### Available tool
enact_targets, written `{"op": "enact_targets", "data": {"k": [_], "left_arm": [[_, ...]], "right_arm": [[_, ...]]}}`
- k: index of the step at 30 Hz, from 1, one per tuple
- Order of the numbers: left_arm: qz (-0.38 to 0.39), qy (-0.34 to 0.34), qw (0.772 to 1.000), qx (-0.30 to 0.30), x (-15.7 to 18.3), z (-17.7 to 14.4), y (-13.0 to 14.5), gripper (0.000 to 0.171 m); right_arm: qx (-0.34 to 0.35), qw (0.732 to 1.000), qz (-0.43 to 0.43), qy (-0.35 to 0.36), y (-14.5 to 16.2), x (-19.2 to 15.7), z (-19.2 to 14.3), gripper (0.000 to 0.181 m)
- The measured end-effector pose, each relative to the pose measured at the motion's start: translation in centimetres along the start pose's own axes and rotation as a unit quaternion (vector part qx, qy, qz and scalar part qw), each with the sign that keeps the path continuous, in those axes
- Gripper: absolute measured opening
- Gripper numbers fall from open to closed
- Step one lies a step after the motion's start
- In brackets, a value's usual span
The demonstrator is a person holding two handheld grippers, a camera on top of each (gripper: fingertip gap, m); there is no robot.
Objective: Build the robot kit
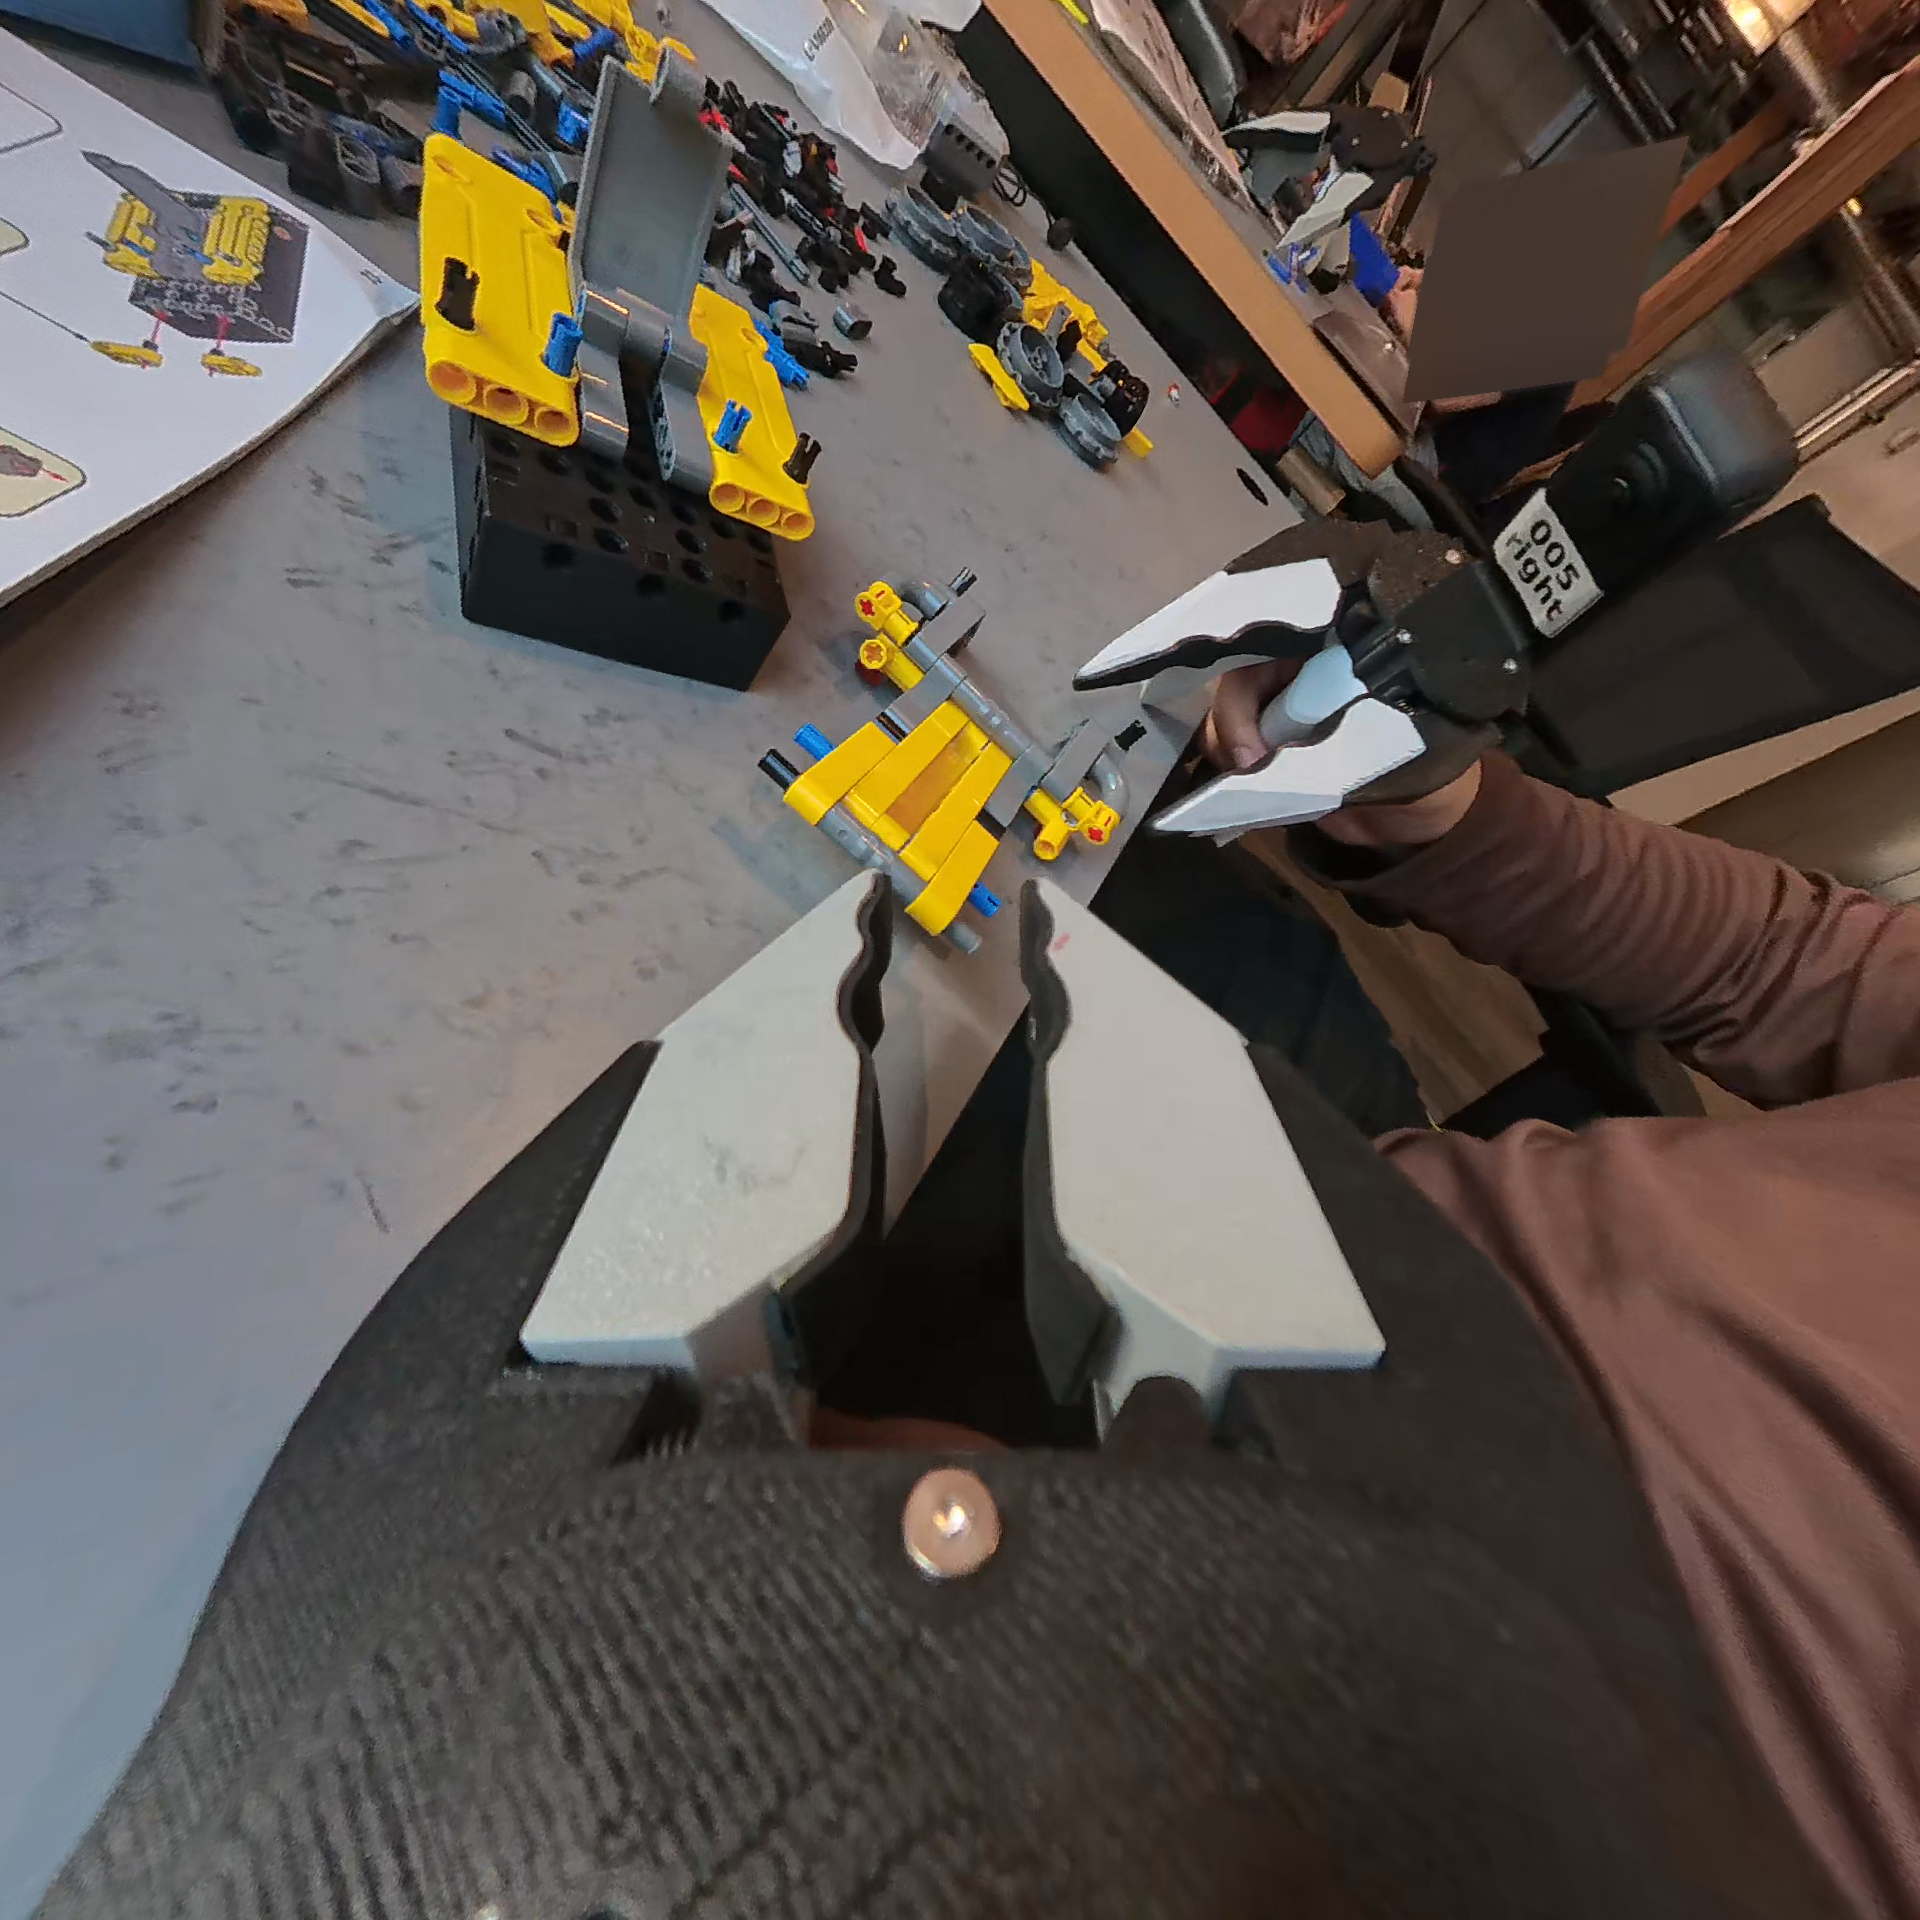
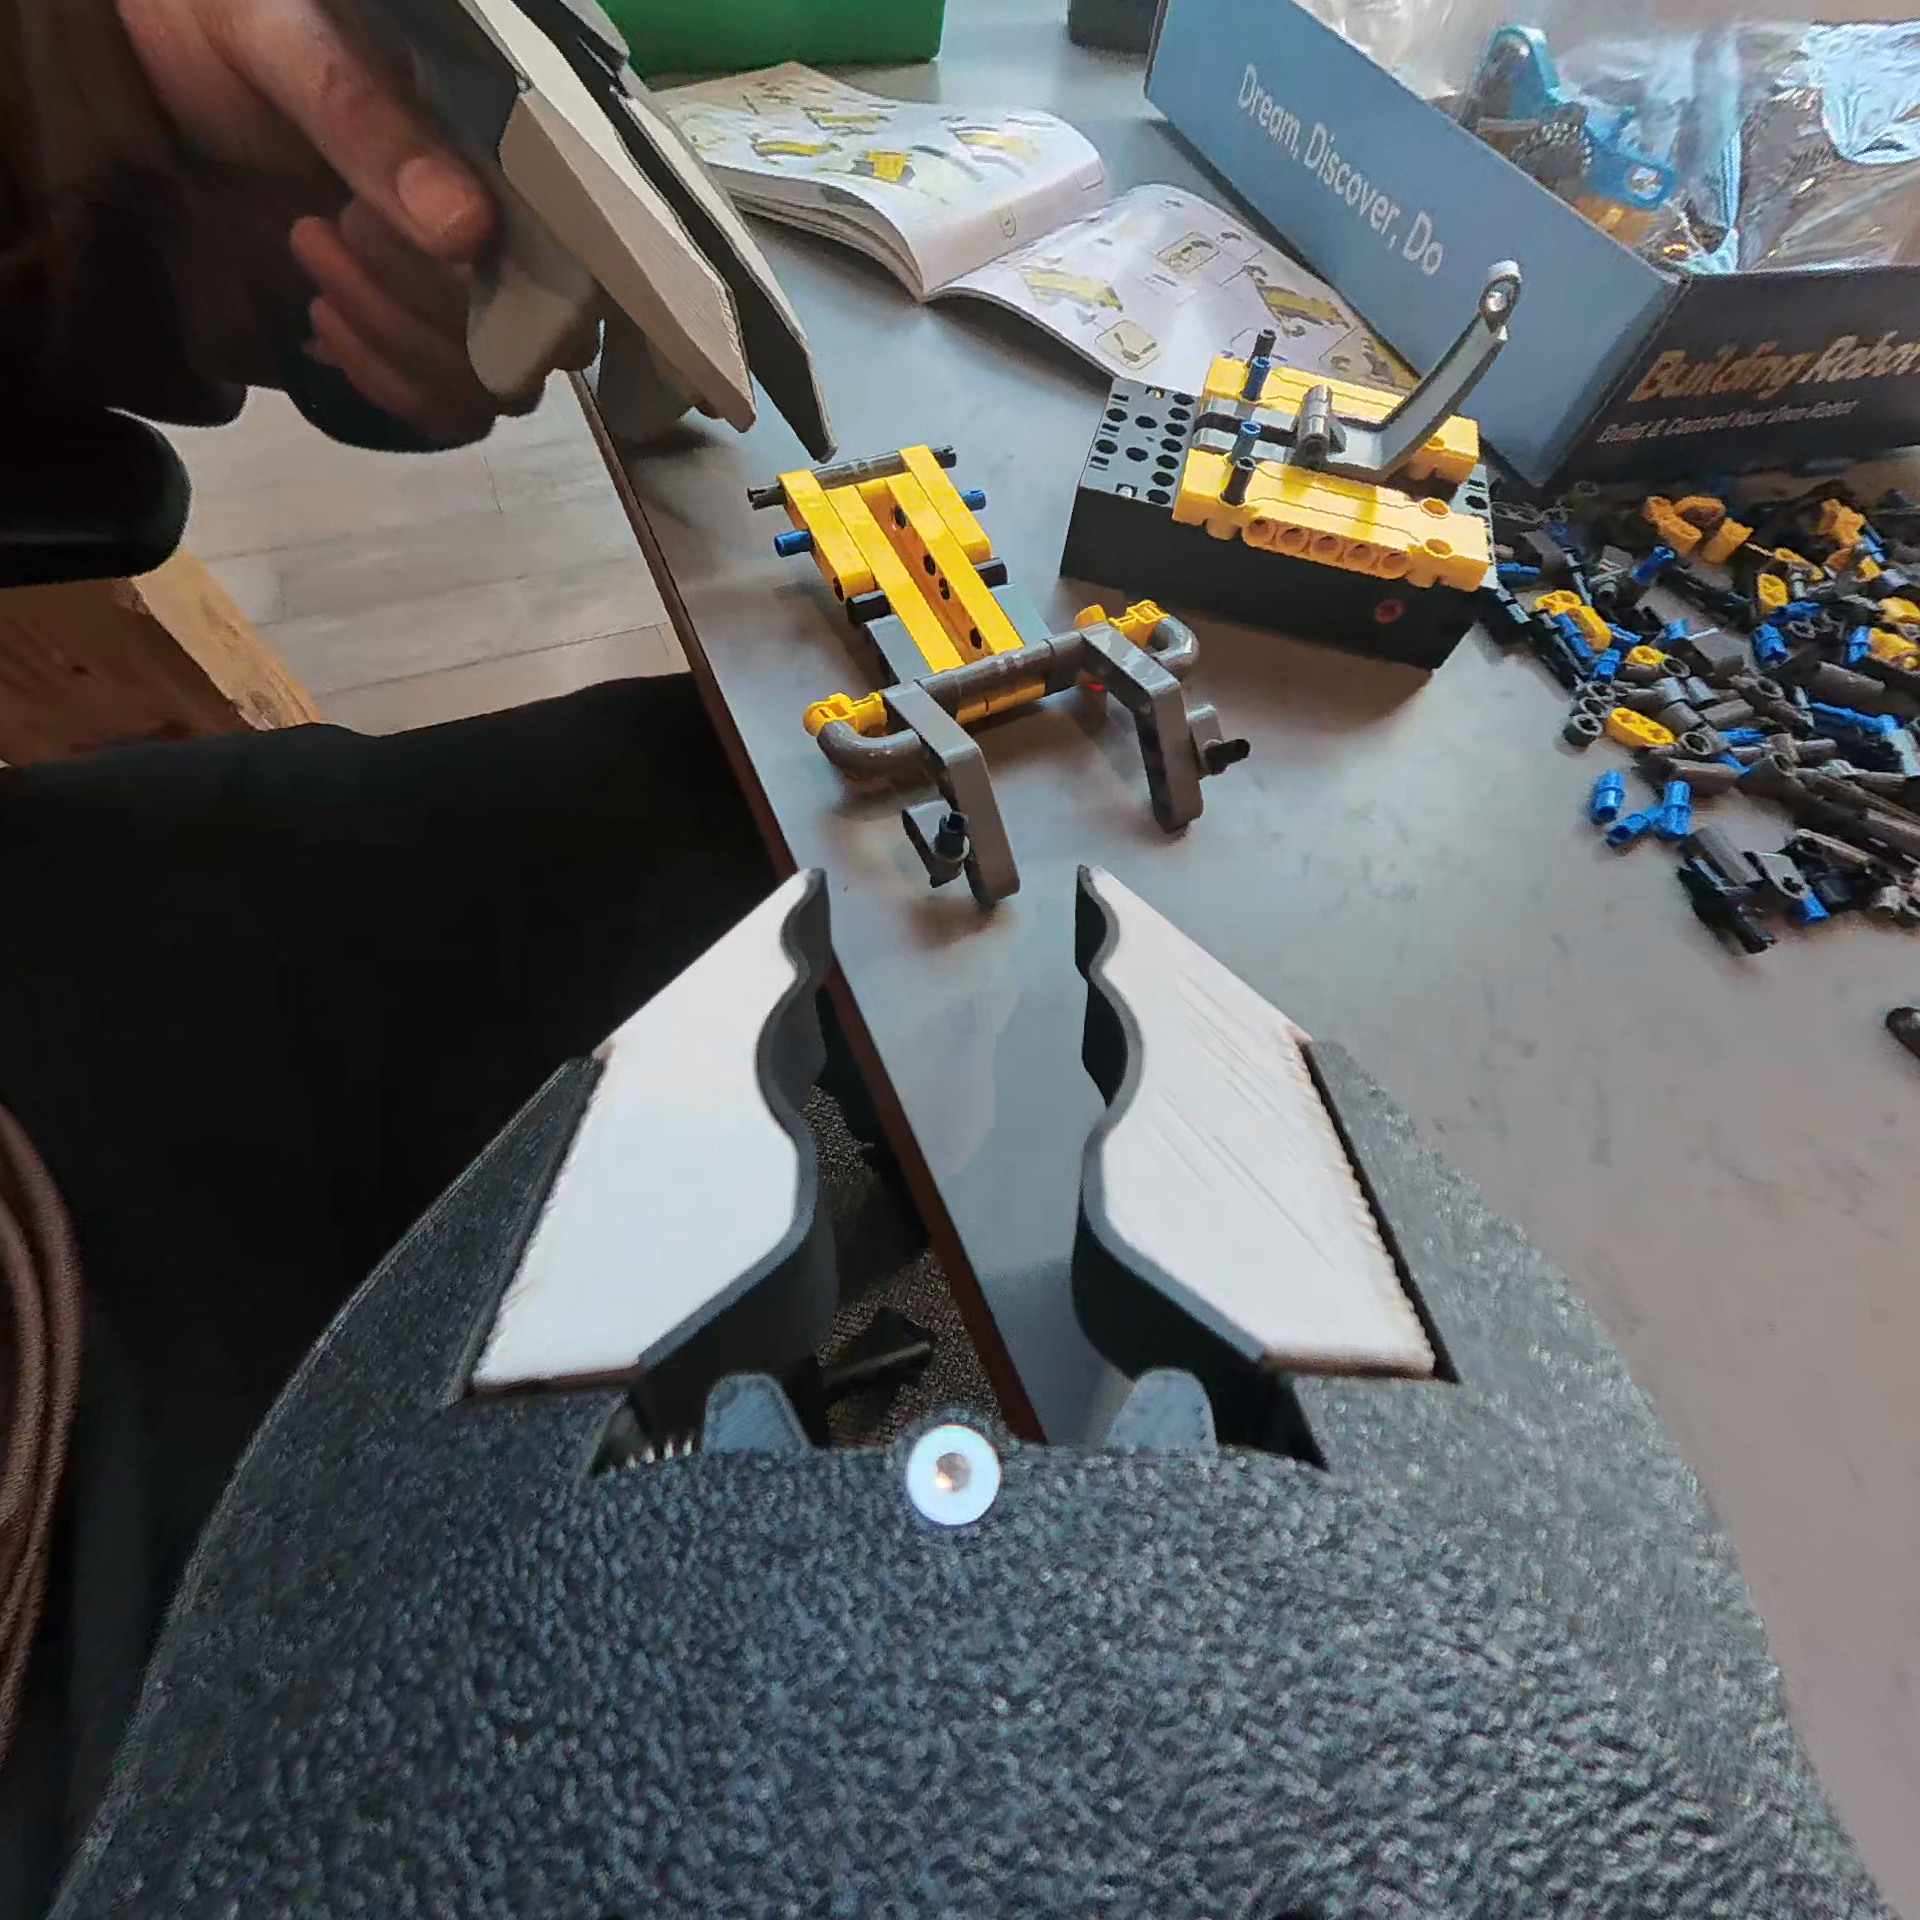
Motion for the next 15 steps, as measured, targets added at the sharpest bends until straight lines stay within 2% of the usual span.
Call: {"op": "enact_targets", "data": {"k": [9, 15], "left_arm": [[-0.003, -0.002, 1.0, 0.001, 0.47, 0.94, 0.12, 0.015], [-0.01, 0.009, 1.0, 0.005, 0.6, 1.01, 0.07, 0.021]], "right_arm": [[-0.02, 0.999, 0.023, -0.006, -0.28, 0.47, 0.22, 0.034], [-0.029, 1.0, 0.011, 0.0, -0.34, 0.34, 0.45, 0.033]]}}
Point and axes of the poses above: each gripper's, where its closed fingertips meet, z out along the fingers, y out of its underside, x = y × z across the jaws, the point moved 8 cm from there along -z, back along the fingers, and after that the axes turned 2 degrees about -y, right-handed, at the moved point
